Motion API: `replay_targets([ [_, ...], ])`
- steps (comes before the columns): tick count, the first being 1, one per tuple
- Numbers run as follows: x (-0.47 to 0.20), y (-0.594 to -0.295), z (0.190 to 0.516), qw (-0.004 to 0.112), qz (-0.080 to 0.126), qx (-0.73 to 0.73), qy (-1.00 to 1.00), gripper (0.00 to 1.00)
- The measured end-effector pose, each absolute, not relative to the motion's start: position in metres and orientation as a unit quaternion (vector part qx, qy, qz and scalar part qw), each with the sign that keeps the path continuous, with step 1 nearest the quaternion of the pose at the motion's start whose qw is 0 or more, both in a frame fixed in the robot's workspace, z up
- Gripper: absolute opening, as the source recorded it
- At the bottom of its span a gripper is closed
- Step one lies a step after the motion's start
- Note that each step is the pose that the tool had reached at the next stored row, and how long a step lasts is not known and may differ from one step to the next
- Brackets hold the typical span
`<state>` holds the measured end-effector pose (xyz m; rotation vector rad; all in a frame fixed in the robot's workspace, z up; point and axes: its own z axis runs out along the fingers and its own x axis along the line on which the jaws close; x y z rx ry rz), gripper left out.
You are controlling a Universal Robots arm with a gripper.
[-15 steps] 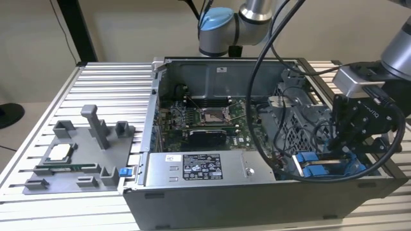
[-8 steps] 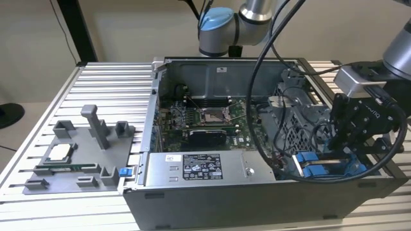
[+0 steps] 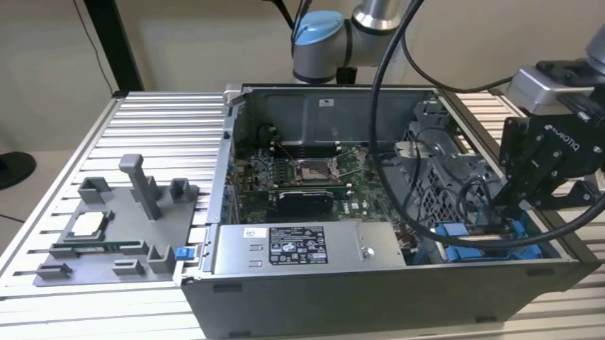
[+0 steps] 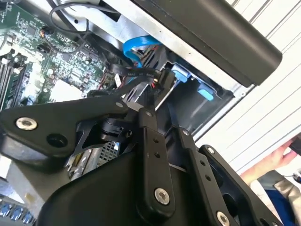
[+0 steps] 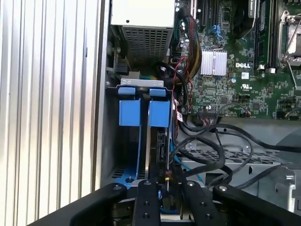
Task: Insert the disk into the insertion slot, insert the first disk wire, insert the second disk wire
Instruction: 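Insert the first disk wire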
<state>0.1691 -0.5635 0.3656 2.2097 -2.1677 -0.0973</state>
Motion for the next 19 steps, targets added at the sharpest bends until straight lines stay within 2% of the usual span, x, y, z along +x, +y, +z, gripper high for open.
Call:
replay_targets([
  [6, 0.18, -0.563, 0.367, 0.028, -0.038, 0.713, -0.7, 0.0],
  [14, 0.199, -0.564, 0.367, 0.025, -0.054, 0.713, -0.699, 0.0],
  [19, 0.202, -0.564, 0.367, 0.024, -0.055, 0.713, -0.699, 0.0],
])
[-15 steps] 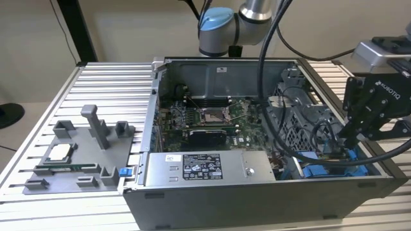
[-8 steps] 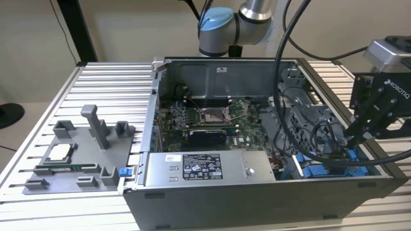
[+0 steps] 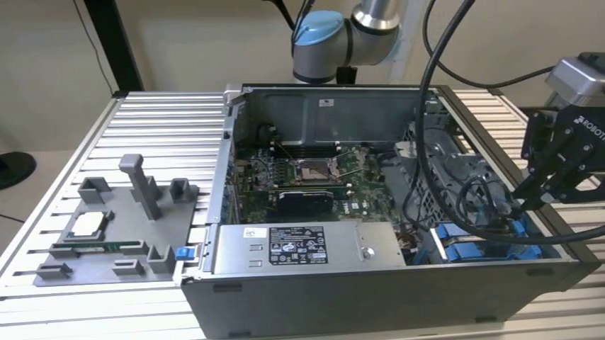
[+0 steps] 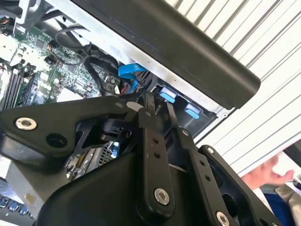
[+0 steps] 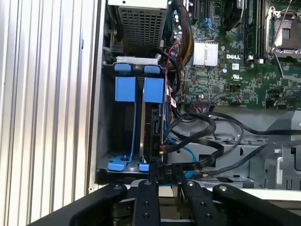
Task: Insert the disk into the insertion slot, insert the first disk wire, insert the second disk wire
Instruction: 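Insert the first disk wire, then insert the second disk wire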
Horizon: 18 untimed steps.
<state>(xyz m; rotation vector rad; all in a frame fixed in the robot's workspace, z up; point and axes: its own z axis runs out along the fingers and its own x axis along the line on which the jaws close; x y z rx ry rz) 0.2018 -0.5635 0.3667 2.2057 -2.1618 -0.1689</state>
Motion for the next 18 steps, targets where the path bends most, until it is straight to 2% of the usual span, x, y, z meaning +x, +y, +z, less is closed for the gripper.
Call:
replay_targets([
  [12, 0.202, -0.5635, 0.3668, 0.024, -0.055, 0.713, -0.699, 0.0],
  [13, 0.202, -0.5636, 0.3668, 0.024, -0.055, 0.713, -0.699, 1.0],
  [18, 0.2045, -0.5658, 0.3649, 0.027, -0.058, 0.713, -0.698, 1.0],
])
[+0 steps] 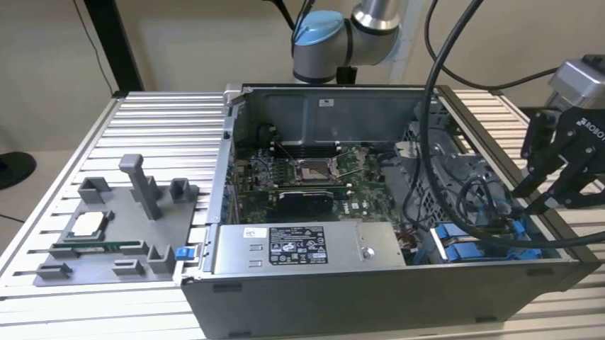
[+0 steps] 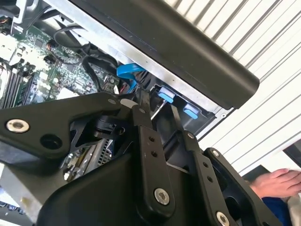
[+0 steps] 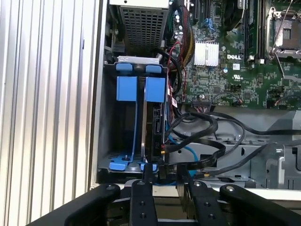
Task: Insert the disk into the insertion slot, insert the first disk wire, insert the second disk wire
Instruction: 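Insert the second disk wire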
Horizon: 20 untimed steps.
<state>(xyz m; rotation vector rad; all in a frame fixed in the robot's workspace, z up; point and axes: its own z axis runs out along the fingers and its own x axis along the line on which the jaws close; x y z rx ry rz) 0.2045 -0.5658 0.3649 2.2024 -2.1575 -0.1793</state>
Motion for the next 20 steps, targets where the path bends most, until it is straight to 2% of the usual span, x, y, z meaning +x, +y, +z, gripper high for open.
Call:
replay_targets([
  [10, 0.206, -0.577, 0.359, 0.018, -0.078, 0.713, -0.696, 1.0],
  [15, 0.206, -0.581, 0.358, 0.005, -0.095, 0.713, -0.695, 1.0],
  [20, 0.206, -0.587, 0.355, -0.003, -0.104, 0.713, -0.694, 1.0],
])
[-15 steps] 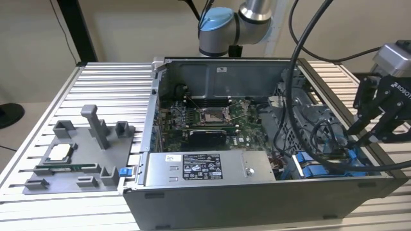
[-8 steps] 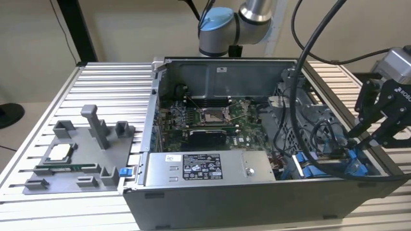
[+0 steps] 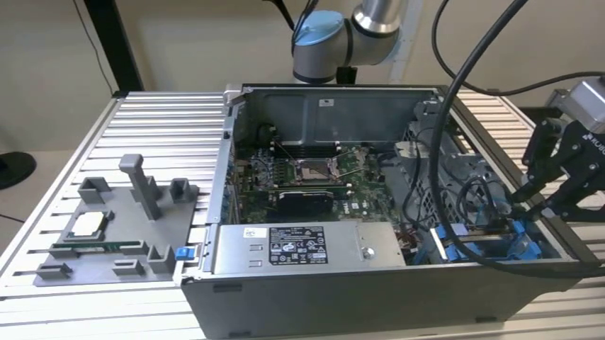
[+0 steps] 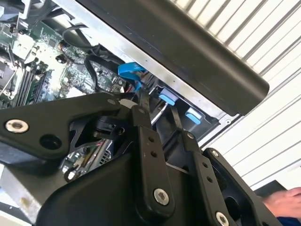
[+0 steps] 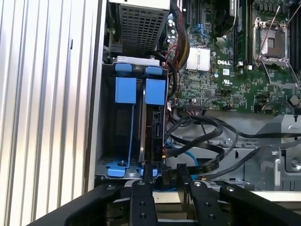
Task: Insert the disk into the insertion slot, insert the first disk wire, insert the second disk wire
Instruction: 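Insert the second disk wire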
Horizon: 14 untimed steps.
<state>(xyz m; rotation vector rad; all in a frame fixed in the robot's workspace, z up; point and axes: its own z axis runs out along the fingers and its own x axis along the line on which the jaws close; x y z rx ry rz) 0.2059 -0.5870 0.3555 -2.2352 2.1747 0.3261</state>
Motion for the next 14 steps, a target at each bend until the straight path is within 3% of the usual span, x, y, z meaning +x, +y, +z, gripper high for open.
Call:
replay_targets([
  [14, 0.2055, -0.5872, 0.3532, 0.017, 0.118, -0.712, 0.692, 1.0],
])
